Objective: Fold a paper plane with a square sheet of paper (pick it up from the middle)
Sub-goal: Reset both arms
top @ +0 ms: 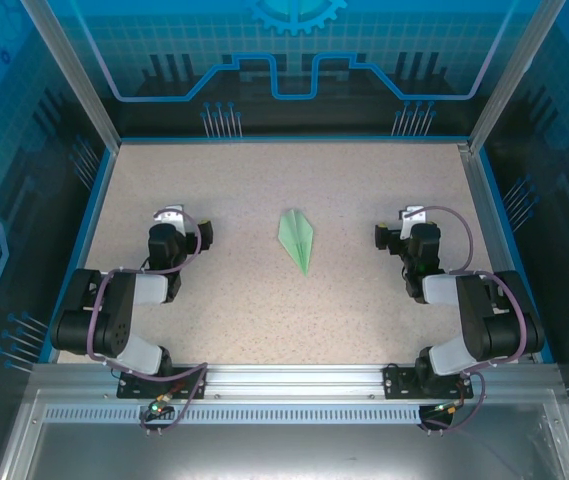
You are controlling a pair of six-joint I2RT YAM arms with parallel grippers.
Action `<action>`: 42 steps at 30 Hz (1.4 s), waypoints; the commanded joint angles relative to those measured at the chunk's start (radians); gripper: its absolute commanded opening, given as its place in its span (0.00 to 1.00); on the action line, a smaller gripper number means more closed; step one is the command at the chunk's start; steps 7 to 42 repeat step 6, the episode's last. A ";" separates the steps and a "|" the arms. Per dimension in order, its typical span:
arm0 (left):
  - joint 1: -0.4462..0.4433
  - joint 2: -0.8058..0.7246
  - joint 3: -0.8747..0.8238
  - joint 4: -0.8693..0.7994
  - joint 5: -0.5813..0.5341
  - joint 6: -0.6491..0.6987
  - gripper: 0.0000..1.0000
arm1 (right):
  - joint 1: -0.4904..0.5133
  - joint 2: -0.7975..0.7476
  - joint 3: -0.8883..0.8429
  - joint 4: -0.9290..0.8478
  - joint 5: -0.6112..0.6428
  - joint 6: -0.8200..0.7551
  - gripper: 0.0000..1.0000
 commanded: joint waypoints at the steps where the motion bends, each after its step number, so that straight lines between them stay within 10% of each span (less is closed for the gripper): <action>1: -0.002 0.009 0.027 -0.014 0.035 0.032 0.98 | 0.001 0.011 0.019 0.027 0.006 -0.012 0.99; 42: -0.002 0.008 0.023 -0.007 0.036 0.033 0.98 | 0.001 0.009 0.016 0.032 -0.001 -0.015 0.99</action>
